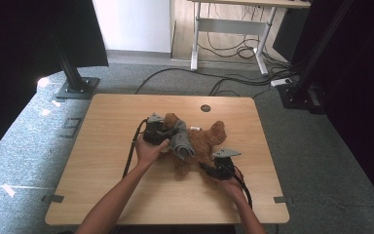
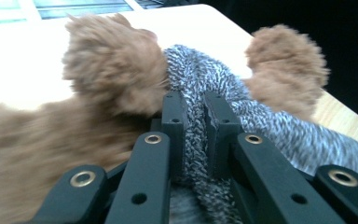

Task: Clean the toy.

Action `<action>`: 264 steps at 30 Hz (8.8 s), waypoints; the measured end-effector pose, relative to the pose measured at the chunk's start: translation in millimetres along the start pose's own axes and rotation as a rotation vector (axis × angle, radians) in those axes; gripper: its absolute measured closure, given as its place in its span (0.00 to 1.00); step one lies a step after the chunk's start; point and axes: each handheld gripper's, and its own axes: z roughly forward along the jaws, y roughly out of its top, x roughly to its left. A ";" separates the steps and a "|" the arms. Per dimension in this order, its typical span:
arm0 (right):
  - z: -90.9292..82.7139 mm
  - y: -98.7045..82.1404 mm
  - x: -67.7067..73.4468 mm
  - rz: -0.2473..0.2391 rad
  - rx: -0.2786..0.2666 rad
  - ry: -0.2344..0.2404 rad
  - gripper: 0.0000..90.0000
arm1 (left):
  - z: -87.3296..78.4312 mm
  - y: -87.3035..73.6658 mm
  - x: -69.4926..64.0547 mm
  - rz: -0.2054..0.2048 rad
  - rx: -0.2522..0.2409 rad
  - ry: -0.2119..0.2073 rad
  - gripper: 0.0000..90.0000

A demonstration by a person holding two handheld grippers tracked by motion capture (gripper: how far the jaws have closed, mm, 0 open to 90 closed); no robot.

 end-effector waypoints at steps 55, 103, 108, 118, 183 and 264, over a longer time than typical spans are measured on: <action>-3.4 -3.7 -4.6 0.034 -0.003 0.004 0.76 | -38.8 -62.4 89.7 -0.142 0.064 0.044 0.75; -2.5 -3.5 -3.9 0.028 -0.001 0.001 0.76 | -63.1 -38.4 81.4 -0.101 -0.072 -0.093 0.92; -2.4 -3.4 -3.6 0.024 -0.001 0.002 0.76 | -69.2 -18.7 66.0 -0.058 -0.108 -0.127 0.92; -2.1 -3.3 -3.6 0.023 -0.003 0.007 0.76 | -38.8 7.5 15.4 0.012 -0.075 -0.201 0.92; -18.2 -0.8 -0.7 -0.022 -0.012 -0.020 0.61 | -33.9 -12.5 60.2 -0.092 0.016 -0.022 0.92; 53.1 120.2 7.9 0.064 -0.103 -0.072 0.84 | -69.6 -62.5 17.1 -0.023 0.092 -0.242 0.92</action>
